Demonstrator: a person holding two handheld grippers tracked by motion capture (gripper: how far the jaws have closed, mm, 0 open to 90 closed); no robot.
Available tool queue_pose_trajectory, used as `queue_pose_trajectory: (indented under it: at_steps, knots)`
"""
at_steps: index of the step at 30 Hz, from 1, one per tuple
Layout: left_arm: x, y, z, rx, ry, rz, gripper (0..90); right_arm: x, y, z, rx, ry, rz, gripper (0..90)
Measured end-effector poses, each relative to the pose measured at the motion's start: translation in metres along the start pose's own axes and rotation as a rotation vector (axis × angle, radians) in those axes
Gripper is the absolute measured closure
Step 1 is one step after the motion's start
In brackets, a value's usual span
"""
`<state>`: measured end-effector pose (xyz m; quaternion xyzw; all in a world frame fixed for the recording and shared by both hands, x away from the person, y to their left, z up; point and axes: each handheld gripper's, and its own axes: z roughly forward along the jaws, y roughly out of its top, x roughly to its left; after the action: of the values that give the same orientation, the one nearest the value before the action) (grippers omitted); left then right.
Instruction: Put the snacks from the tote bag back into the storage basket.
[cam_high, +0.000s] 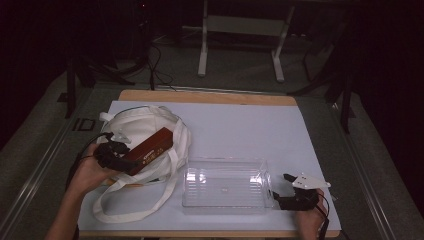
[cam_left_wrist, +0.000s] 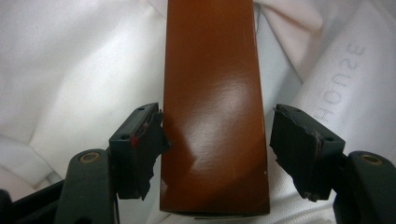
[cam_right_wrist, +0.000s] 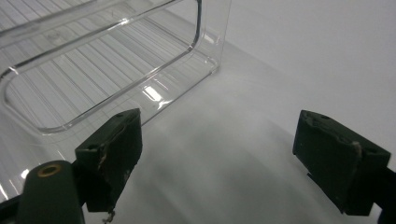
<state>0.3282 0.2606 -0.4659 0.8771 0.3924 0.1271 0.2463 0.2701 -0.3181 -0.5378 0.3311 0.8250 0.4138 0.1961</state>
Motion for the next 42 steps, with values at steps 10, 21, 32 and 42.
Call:
queue_pose_trajectory:
  at_steps: [10,21,32,42]
  knots:
    - [0.004,0.009,0.015,0.137,-0.036,0.015,34.3,0.0,0.0,0.0,0.001,0.002,0.0,15.7]
    - [0.006,0.017,0.026,0.239,-0.072,0.019,35.7,0.0,0.0,0.0,0.006,0.003,0.001,15.7]
    - [0.006,0.021,0.037,0.333,-0.108,0.03,38.4,0.0,0.0,0.001,0.009,0.006,-0.001,15.7]
    - [0.007,0.024,0.044,0.402,-0.119,0.035,38.8,0.0,0.0,0.001,0.011,0.007,-0.002,15.7]
